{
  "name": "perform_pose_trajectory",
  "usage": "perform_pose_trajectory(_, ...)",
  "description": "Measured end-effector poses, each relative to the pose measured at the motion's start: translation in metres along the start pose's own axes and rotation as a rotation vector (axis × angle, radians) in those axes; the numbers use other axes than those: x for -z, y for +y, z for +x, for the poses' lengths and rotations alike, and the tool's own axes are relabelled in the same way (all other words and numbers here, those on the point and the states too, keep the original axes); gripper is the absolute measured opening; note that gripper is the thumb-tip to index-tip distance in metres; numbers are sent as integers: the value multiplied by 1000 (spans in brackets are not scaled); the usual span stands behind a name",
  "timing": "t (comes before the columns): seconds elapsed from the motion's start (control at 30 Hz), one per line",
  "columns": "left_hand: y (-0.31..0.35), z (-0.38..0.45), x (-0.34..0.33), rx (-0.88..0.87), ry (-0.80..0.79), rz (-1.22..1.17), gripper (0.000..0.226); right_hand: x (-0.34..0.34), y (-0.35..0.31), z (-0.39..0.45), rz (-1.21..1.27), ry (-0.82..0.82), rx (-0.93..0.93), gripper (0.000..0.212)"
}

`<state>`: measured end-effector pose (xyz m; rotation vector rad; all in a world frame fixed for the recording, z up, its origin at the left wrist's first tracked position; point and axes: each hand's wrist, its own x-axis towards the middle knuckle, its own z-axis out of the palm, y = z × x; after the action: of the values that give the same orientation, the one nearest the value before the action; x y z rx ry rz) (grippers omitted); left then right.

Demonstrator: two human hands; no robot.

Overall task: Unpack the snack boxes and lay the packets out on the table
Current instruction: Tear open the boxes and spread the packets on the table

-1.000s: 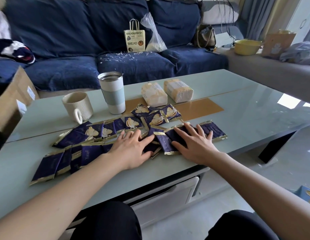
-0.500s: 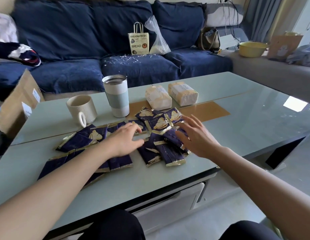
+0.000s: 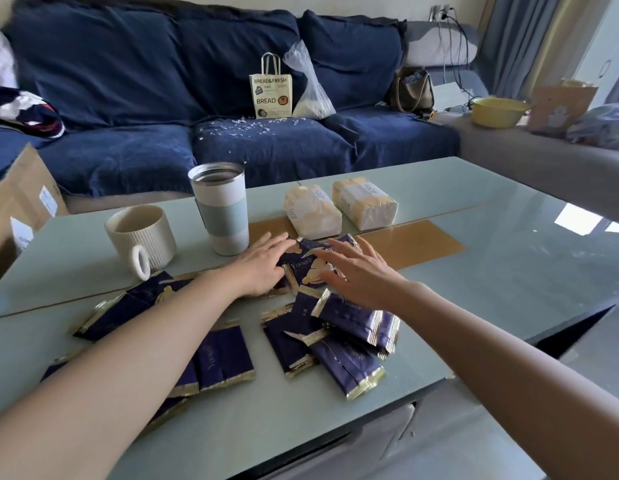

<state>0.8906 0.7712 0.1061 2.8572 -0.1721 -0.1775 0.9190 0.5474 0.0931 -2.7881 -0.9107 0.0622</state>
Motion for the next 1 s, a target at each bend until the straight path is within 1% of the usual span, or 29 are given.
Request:
perform_pose_trajectory(0.07,-2,5,0,-17,-14,24,58,-1,-2,7,7,-56,-33,59)
perform_pose_trajectory(0.13,-4,4,-3,-24,42,47,54,2,-2,8,7,-55,-121,64)
perform_pose_trajectory(0.2,-5,-2,-7,-20,107,97,55,4,2,7,24,-28,-226,61)
perform_pose_trajectory(0.27,-4,-9,-10,-4,139,119,58,6,5,3,-14,-19,-263,60)
perform_pose_trajectory(0.37,-7,-19,-16,-16,113,115,66,7,2,0,-49,-21,-271,58)
perform_pose_trajectory(0.47,-12,-23,-22,-52,91,66,62,11,-3,-3,-57,-18,-263,56)
perform_pose_trajectory(0.6,-12,-16,-29,-69,170,8,52,12,-8,-8,-62,-48,-243,56)
perform_pose_trajectory(0.73,-7,-6,-32,-92,233,31,49,12,-10,-12,-50,-62,-247,58)
perform_pose_trajectory(0.9,-5,-13,-24,-113,288,-7,46,18,-7,-19,7,0,-251,60)
perform_pose_trajectory(1.0,-7,-26,-15,-140,309,49,44,20,-7,-21,22,50,-202,57)
